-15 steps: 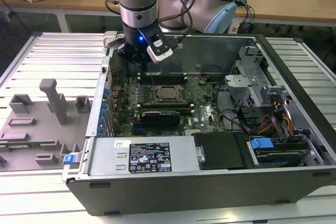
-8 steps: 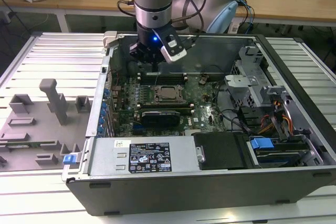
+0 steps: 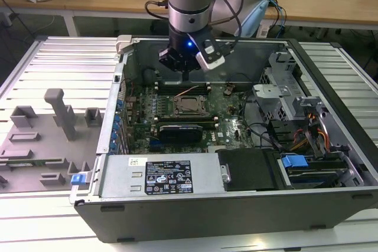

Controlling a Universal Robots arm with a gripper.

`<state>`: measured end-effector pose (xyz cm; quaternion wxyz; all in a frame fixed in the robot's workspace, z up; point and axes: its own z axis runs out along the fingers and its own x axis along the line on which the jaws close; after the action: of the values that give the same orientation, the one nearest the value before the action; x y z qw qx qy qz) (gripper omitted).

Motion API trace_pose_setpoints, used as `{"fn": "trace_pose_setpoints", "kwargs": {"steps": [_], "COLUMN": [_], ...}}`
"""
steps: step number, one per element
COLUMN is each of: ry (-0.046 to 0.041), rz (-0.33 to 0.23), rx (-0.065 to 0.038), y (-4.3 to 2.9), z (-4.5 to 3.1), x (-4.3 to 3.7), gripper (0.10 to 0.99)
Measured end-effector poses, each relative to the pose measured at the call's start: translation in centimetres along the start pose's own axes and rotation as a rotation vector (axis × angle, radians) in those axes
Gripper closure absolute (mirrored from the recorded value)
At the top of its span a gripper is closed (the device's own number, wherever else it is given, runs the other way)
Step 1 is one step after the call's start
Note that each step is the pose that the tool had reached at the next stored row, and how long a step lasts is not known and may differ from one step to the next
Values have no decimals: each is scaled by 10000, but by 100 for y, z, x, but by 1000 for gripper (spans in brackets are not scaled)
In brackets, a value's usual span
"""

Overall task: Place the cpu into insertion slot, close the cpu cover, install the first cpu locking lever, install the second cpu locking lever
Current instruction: 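Install the first cpu locking lever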

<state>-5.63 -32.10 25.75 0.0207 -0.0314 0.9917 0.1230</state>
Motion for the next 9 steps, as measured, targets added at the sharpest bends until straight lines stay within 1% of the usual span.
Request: {"fn": "trace_pose_setpoints", "kwargs": {"steps": [2,3,5,6,8,9], "ry": [0,-49,-180,-275,-597,-711], "rz": [-1,-11,-47,-70,-151,-180], "rx": [3,6,13,15,30,36], "y": [-4,-9,-11,-13,-25,-29], "z": [13,29,37,42,57,63], "x": [-22,-21,-21,-21,-19,-19], "gripper": [980,980,980,980,980,980]}}
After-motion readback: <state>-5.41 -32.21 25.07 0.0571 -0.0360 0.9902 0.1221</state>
